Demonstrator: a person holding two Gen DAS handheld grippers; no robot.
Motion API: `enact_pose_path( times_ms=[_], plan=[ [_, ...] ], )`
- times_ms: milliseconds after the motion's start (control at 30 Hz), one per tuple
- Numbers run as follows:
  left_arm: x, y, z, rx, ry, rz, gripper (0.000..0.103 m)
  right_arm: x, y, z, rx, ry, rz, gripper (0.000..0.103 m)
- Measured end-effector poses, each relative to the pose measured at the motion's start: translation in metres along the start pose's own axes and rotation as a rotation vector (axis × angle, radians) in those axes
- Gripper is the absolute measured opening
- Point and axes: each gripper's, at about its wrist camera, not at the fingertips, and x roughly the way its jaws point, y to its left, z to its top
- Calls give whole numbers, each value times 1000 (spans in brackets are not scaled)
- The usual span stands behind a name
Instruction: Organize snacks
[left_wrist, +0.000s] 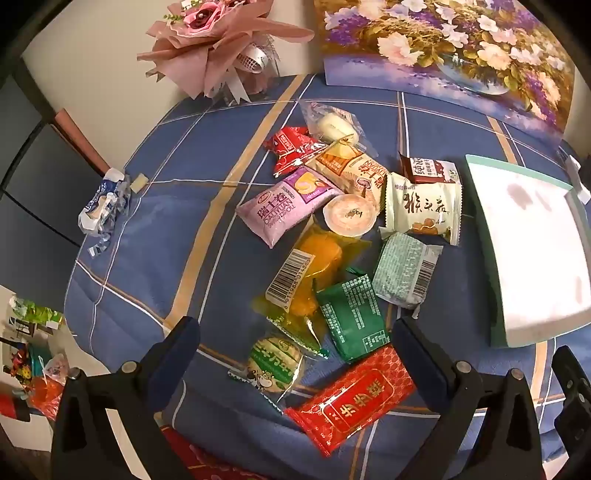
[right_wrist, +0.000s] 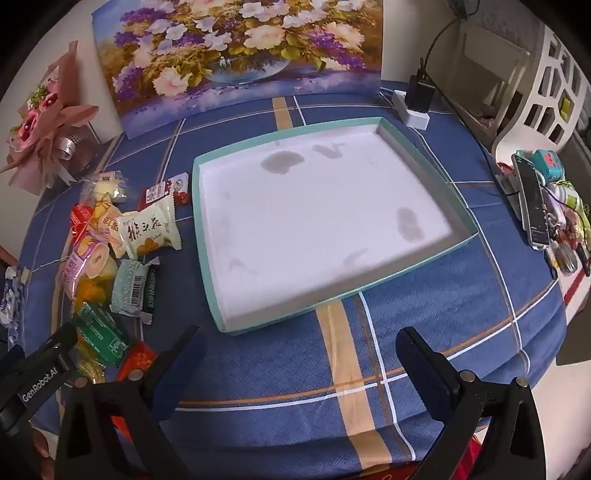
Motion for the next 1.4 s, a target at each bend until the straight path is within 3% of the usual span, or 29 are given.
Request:
enact_pose_path(
  times_ms=[333,400,1400],
  plan=[
    [-13,-18,-18,-12,-15,0,103,-2,-2,4,5,8,2,103],
    [8,2,-1,-11,34,-15,103,-3,0,4,2,4,-2,103],
    [11,4,-4,-12,47,-15,103,0,2,1,-6,6,-12,103]
  ],
)
